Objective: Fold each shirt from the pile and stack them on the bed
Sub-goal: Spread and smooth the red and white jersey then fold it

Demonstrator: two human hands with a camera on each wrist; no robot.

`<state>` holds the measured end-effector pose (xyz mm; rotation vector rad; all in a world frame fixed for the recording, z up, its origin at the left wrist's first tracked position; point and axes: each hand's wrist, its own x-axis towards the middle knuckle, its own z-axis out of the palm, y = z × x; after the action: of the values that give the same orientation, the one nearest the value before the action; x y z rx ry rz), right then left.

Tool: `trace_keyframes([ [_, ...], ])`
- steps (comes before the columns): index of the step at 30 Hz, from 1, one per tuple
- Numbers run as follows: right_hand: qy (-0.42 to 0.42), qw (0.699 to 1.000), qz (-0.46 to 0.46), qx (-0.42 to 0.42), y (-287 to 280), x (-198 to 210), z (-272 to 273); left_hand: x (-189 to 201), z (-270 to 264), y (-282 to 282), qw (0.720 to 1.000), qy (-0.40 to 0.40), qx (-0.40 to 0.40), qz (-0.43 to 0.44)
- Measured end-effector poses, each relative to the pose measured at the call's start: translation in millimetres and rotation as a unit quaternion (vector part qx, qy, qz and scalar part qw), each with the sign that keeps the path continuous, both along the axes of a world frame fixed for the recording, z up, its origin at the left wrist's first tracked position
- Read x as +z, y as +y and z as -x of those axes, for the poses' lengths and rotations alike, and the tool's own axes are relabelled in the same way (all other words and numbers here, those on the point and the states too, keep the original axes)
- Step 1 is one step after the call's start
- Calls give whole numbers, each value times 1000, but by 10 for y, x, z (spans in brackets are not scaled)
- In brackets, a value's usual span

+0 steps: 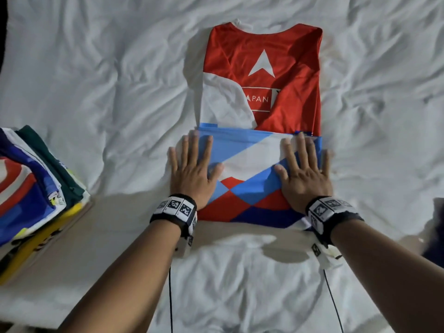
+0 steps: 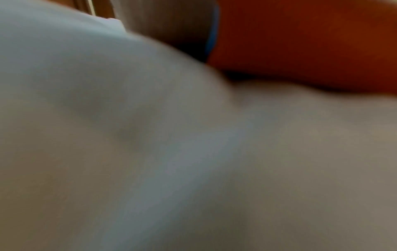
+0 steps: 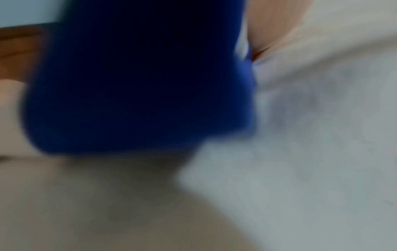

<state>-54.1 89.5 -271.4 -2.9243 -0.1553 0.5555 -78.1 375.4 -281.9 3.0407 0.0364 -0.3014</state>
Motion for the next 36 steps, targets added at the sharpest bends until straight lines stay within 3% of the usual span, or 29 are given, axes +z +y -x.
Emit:
trace_keyframes([
  [3, -58, 997, 0, -50, 186, 144, 138, 132, 139, -163, 996, -33, 81, 20],
  [6, -40, 997, -46, 47, 588, 178, 533, 99, 475, -595, 995, -49, -60, 66],
  [8, 11, 997, -63, 47, 572, 98, 754, -17, 653, -607, 994, -26, -91, 62],
  [13, 39, 999, -1, -33, 92, 13, 888, -42, 836, -250, 1000, 15, 8, 5],
  [17, 70, 993, 19, -97, -176, 73, 961, 32, 998, -3, 995, 46, 84, 29],
  [20, 54, 984, 41, -167, -203, 196, 1068, 188, 1077, 111, 992, 8, 123, 31],
  [21, 23, 986, 35, -159, -135, 254, 1100, 259, 1090, 64, 995, -13, 97, 36],
  [23, -24, 998, -13, -49, 94, 329, 1192, 335, 1123, -137, 996, -43, -34, 73],
  [25, -17, 995, -44, 85, 267, 278, 1300, 286, 1192, -308, 983, -21, -164, 79],
  [26, 3, 994, -42, 101, 277, 231, 1330, 217, 1245, -321, 980, -3, -190, 57],
  [28, 57, 997, -25, 37, 150, 150, 1342, 129, 1332, -223, 987, 29, -160, 13],
  [30, 58, 998, 2, 2, -28, 142, 1373, 161, 1402, -77, 993, 35, -111, -3],
  [33, -18, 996, 37, 74, -129, 264, 1405, 287, 1400, 16, 994, 17, -107, -32],
  [36, -75, 984, 29, 159, -90, 305, 1364, 363, 1249, -33, 986, 4, -157, -52],
])
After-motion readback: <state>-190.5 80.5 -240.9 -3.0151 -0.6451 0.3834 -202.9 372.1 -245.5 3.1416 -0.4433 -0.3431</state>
